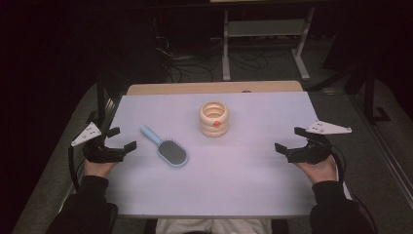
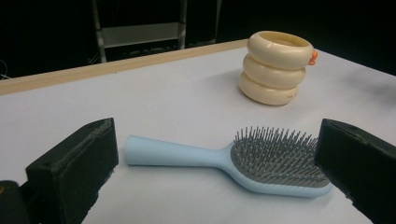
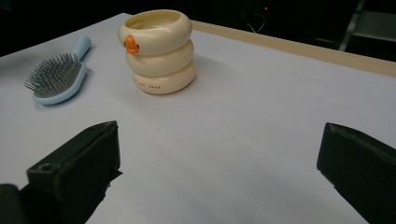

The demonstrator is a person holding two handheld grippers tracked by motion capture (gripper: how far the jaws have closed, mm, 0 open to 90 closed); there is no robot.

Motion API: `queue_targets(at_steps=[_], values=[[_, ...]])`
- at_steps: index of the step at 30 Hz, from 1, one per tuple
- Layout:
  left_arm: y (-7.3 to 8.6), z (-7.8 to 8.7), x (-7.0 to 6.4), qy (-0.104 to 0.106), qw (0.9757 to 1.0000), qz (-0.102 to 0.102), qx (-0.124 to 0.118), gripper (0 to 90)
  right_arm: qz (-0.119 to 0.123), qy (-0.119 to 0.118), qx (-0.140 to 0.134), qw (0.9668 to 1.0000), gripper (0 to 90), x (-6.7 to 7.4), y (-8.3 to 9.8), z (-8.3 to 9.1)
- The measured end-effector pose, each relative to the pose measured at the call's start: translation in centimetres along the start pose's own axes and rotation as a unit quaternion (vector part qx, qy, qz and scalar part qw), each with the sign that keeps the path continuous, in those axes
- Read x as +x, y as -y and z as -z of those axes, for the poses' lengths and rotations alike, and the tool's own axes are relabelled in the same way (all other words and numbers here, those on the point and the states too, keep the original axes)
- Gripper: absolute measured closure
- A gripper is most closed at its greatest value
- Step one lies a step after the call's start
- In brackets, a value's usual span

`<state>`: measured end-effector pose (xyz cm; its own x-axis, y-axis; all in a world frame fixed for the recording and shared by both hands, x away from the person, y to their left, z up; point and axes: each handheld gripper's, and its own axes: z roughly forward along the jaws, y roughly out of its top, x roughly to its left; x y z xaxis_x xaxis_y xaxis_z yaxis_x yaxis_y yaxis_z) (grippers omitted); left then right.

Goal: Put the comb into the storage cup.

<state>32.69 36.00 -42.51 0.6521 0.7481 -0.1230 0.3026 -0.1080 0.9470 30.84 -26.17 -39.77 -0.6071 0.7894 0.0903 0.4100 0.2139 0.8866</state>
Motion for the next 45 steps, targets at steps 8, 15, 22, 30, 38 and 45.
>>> queue_targets(at_steps=[8, 15, 22, 30, 38, 45], values=[[0.0, 0.0, -0.1, 0.002, 1.0000, -0.001, 0.001, 0.0, 0.002, -0.001, 0.000, 1.0000, 0.0, 0.1, 0.0, 0.1], [0.0, 0.0, -0.2, 0.001, 1.0000, -0.001, 0.002, 0.0, -0.001, -0.004, -0.001, 1.0000, 0.0, 0.1, 0.0, 0.1], [-0.3, 0.4, -0.7, -0.004, 0.9999, -0.014, 0.004, 0.0, 0.001, -0.007, 0.000, 1.0000, 0.0, 0.2, 0.1, 0.1], [-0.8, 0.5, -0.7, -0.008, 0.9994, -0.033, 0.000, 0.9, 0.001, -0.004, 0.004, 1.0000, 0.0, 0.2, 0.1, 0.0], [-2.0, 0.3, -0.1, 0.002, 0.9987, -0.045, 0.023, 0.9, -0.001, -0.005, 0.009, 0.9999, 0.0, 0.2, 0.1, -0.1], [-3.1, 0.0, 0.5, 0.011, 0.9987, -0.045, 0.023, 0.9, -0.001, -0.008, 0.011, 0.9999, 0.0, 0.3, 0.2, -0.2]])
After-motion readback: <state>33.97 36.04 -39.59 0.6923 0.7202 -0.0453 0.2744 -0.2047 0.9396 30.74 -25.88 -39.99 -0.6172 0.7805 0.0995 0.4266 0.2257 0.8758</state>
